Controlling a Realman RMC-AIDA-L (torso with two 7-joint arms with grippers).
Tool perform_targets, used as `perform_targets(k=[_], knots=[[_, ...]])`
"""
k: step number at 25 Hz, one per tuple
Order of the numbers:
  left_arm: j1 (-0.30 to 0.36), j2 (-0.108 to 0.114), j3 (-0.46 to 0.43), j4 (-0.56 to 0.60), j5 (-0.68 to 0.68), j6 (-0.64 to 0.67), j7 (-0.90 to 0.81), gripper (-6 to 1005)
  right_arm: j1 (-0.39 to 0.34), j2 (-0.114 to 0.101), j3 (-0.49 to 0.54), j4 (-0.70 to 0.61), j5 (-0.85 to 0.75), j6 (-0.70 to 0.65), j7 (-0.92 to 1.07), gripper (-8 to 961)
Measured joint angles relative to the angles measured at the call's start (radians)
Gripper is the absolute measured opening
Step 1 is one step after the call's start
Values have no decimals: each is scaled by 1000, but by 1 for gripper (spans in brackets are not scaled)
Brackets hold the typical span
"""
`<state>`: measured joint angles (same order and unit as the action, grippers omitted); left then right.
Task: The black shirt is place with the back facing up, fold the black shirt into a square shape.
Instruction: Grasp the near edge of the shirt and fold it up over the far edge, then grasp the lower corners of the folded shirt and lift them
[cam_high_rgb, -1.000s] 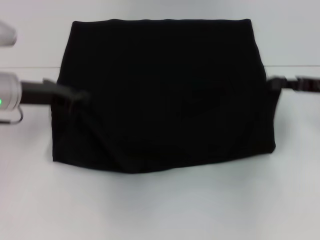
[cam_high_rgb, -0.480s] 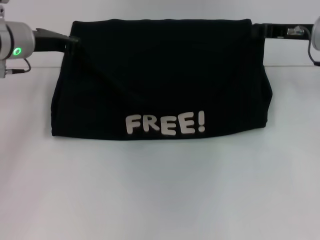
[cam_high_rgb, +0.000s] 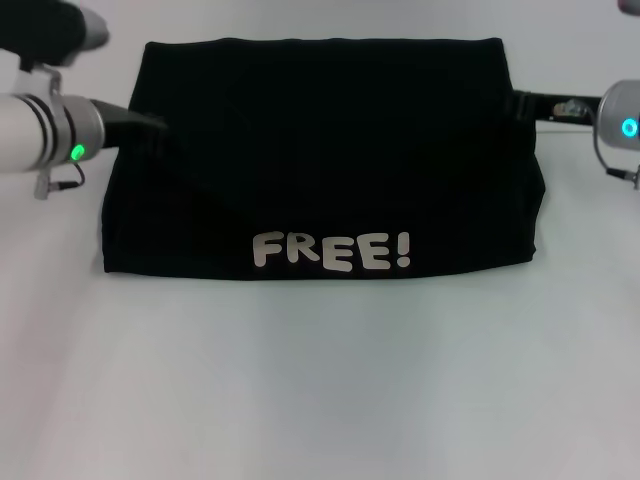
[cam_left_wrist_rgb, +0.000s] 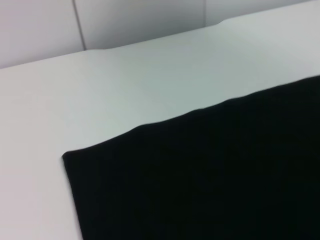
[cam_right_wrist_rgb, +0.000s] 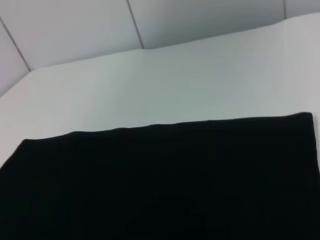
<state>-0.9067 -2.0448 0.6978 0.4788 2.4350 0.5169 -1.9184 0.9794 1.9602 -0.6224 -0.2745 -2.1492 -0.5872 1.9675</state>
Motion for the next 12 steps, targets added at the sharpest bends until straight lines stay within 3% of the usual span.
perform_targets(k=[6, 12], knots=[[0, -37, 38, -54, 0, -139, 38, 78, -18, 29, 0, 3, 0, 28, 0, 123], [7, -42, 31, -67, -7, -165, 42, 220, -51, 47, 0, -5, 0, 24, -12, 136]])
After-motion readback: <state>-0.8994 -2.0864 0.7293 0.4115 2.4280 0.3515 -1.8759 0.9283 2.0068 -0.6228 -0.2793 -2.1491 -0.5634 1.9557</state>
